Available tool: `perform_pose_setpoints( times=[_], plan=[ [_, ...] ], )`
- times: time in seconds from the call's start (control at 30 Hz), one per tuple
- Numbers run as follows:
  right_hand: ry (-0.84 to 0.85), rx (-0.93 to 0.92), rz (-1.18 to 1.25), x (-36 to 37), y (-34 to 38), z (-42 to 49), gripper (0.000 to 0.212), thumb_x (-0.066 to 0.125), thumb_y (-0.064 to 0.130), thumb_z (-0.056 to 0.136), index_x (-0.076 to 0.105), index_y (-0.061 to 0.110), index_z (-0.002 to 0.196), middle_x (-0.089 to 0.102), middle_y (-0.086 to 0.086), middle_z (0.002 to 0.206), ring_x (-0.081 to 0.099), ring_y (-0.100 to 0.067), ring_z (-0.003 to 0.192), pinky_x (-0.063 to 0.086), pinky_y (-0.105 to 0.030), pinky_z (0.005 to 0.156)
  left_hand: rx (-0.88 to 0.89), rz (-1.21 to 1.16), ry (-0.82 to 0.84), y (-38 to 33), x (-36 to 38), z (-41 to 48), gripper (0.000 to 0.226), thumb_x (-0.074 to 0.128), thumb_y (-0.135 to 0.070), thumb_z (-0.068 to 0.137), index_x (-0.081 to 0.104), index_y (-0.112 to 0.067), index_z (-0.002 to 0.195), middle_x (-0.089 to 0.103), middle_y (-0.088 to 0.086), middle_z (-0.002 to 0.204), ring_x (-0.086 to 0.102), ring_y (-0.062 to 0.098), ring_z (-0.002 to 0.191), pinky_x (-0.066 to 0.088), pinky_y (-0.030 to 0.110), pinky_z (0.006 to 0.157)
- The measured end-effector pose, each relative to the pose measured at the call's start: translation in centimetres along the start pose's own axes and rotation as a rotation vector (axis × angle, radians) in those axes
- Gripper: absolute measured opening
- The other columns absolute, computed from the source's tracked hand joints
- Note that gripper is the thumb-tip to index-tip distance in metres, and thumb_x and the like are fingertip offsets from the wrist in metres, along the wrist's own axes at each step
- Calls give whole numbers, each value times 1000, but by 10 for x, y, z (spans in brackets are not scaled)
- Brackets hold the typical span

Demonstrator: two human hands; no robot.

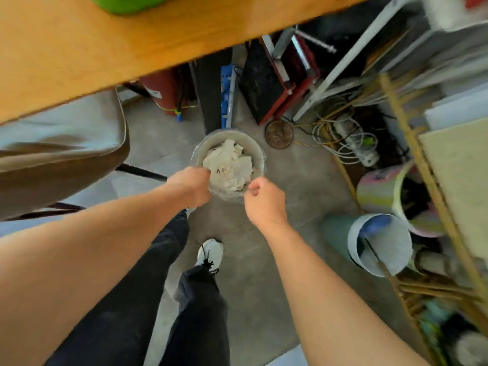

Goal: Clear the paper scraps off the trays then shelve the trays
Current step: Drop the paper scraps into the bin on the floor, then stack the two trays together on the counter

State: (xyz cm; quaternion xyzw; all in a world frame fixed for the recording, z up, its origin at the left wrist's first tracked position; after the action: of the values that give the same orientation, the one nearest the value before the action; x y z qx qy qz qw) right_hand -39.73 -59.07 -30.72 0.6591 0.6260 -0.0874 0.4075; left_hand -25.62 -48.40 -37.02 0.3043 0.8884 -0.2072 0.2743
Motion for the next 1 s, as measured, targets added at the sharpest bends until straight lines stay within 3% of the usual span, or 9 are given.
perform_pose_setpoints(
  times=[0.13, 0.33, 0.5, 0.6, 0.7, 0.83, 0.93, 1.0],
  plan=[
    [33, -101, -126, -23, 41, -85, 15, 48, 14, 93, 62, 11, 98, 63, -10, 103, 58, -27, 92, 51, -39, 75, -3, -16, -92, -1, -34, -97, 25, 54, -21, 87, 58, -17, 111, 63, 10, 101, 63, 31, 90, 58, 47, 81],
    [32, -335, -377, -35, 129, -177, 14, 47, 18, 94, 60, 11, 96, 64, -14, 108, 57, -33, 91, 41, -36, 67, 23, -45, -303, 31, -106, -224, 21, 50, -28, 88, 55, -16, 104, 64, 11, 108, 64, 36, 98, 45, 41, 67],
    [28, -525, -523, -30, 220, -226, 17, 48, 22, 96, 57, 10, 102, 61, -16, 114, 59, -35, 102, 47, -38, 78, 15, -148, -397, 86, -159, -305, 16, 51, -26, 91, 53, -12, 98, 65, 18, 108, 64, 40, 99, 49, 43, 71],
    [3, -652, -566, -20, 280, -249, 16, 51, 25, 95, 56, 10, 99, 62, -18, 112, 59, -36, 104, 44, -37, 76, 69, -208, -401, 95, -172, -340, 7, 52, -28, 86, 50, -21, 86, 68, 16, 105, 64, 39, 99, 49, 40, 74],
    [-26, -739, -587, -2, 334, -269, 19, 48, 22, 95, 58, 8, 101, 64, -20, 114, 60, -37, 106, 47, -40, 79, 69, -294, -509, 115, -192, -369, 12, 47, -31, 83, 54, -23, 85, 70, 14, 104, 65, 39, 97, 49, 39, 71],
    [-26, -787, -610, 31, 387, -291, 10, 47, 20, 92, 51, 15, 85, 65, -18, 106, 60, -36, 96, 43, -38, 72, -54, -285, -596, 189, -216, -399, 16, 47, -34, 88, 56, -21, 91, 68, 10, 103, 64, 34, 93, 48, 38, 70],
    [-26, -794, -593, 55, 419, -300, 21, 45, 24, 92, 42, 24, 72, 64, -9, 96, 51, -27, 76, 40, -33, 66, -138, -335, -600, 261, -224, -414, 18, 50, -34, 90, 61, -21, 95, 69, 5, 104, 64, 29, 93, 54, 40, 79],
    [-12, -797, -589, 72, 438, -304, 21, 45, 25, 92, 42, 27, 71, 58, -3, 88, 50, -23, 74, 40, -32, 65, -200, -332, -599, 310, -227, -420, 20, 51, -33, 91, 62, -19, 101, 68, 5, 105, 63, 28, 93, 55, 41, 81]
  ],
)
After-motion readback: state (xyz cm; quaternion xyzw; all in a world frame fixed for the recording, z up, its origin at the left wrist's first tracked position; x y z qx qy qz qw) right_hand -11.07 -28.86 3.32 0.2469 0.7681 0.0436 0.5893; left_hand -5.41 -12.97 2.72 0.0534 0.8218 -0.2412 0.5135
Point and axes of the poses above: each hand's wrist, its own z-axis towards the middle knuckle, its own x-axis out of the palm, y = z × x, the point moved 8 cm from there along z, towards the middle knuckle
